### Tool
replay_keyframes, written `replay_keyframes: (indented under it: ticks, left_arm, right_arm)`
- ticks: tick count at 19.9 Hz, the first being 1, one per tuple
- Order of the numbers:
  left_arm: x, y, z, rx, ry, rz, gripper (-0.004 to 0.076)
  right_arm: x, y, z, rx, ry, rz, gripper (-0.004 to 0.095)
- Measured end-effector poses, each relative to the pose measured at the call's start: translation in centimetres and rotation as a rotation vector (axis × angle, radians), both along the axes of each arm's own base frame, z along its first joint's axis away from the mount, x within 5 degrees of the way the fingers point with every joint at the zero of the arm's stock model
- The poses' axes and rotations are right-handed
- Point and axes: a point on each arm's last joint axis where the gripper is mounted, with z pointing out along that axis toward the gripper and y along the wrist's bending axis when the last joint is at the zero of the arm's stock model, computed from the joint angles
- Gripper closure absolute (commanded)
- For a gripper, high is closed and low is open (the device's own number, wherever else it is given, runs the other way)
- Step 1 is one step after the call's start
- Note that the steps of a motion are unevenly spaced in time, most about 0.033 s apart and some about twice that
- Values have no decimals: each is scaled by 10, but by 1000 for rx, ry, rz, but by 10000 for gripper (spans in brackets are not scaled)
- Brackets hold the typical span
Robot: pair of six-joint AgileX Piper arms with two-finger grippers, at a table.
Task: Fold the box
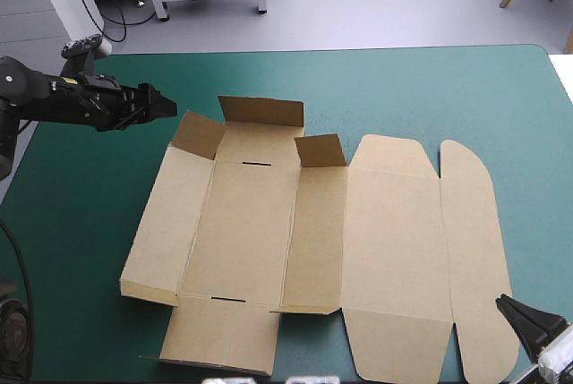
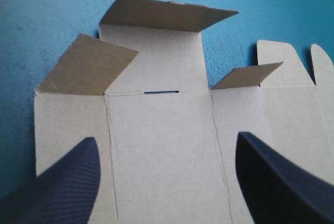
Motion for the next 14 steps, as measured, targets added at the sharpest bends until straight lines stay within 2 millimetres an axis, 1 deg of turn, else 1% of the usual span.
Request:
replay_keyframes:
  ticks: [2,3,4,6,7,8,9,10,12,13,14]
  left_arm:
    - [-2,3,2,34,3,23,207]
    - [-7,7,4,84,5,44,207]
    - [-10,9,5,110,3,56,211]
    - [-21,20,12,144,-11,99,222]
    - [-27,35,16,149,-22,158,226]
    - [-29,45,17,146,-21,199,228]
    - [-32,64,17,143,-13,270,228]
    - [-34,78,14,140,1,321,228]
    - [-37,96,2,135,36,365,232]
    - [-39,101,-6,135,60,371,232]
    - [-40,107,-25,141,120,371,232]
  right_arm:
    - [0,0,0,-1,2,0,927]
    - [0,0,-1,-4,7,-1,927]
    - [0,0,-1,-5,10,-1,927]
    - [0,0,-2,-11,18,-2,927]
    - [0,0,-2,-11,19,-2,927]
    - [0,0,-2,-11,19,-2,927]
    - [0,-1,-2,-22,14,1,927]
    - [0,-1,-2,-35,7,6,927]
    - [0,-1,-2,-53,-2,11,927]
    - [0,-1,-2,-56,-4,11,927]
    - [0,-1,-2,-58,-5,12,927]
